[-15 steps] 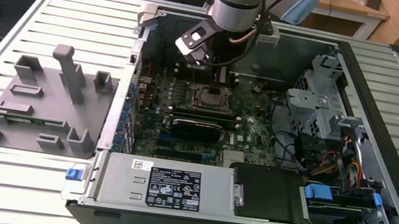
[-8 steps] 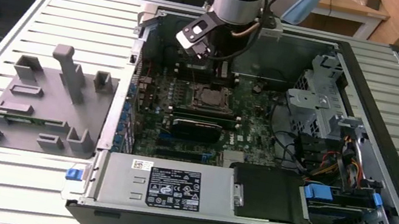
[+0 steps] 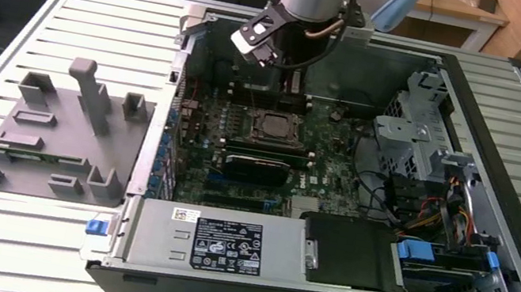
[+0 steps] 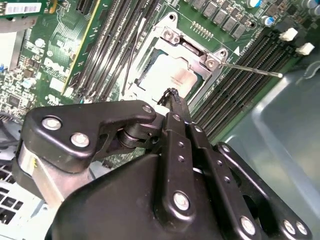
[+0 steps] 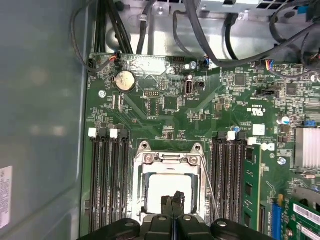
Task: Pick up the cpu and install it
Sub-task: 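Install the first cpu locking lever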
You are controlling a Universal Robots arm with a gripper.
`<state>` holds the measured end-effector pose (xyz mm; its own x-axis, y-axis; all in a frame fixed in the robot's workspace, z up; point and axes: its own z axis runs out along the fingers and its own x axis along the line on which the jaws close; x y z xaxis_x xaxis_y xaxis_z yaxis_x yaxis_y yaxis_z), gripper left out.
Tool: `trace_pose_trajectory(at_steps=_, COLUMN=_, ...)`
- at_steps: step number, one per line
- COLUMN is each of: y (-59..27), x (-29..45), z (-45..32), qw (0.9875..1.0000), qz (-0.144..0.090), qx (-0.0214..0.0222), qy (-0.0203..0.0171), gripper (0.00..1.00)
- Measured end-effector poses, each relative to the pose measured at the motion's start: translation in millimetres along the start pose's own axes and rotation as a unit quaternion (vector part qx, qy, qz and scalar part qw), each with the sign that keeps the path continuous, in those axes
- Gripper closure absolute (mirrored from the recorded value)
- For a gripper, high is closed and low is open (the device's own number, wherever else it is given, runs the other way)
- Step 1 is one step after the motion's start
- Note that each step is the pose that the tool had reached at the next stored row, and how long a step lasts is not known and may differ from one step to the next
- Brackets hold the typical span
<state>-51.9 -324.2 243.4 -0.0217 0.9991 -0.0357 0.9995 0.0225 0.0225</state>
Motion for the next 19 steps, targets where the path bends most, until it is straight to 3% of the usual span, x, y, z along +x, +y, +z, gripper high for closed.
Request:
trace_pose_trajectory(at_steps=9, y=0.5, x=-0.8, z=-21.6, qw=1.0, qz=0.0, qx=0.0, qy=0.0, gripper=0.89)
trace_pose_trajectory(at_steps=12, y=0.5, x=-0.8, z=-22.6, qw=1.0, qz=-0.001, qx=0.0, qy=0.0, gripper=0.89)
trace_pose_trajectory(at_steps=15, y=0.5, x=-0.8, z=-21.8, qw=0.9998, qz=-0.021, qx=0.0, qy=-0.0008, gripper=0.89)
trace_pose_trajectory(at_steps=19, y=0.5, x=-0.8, z=-21.6, qw=0.9984, qz=-0.057, qx=-0.0012, qy=-0.0014, gripper=0.89)
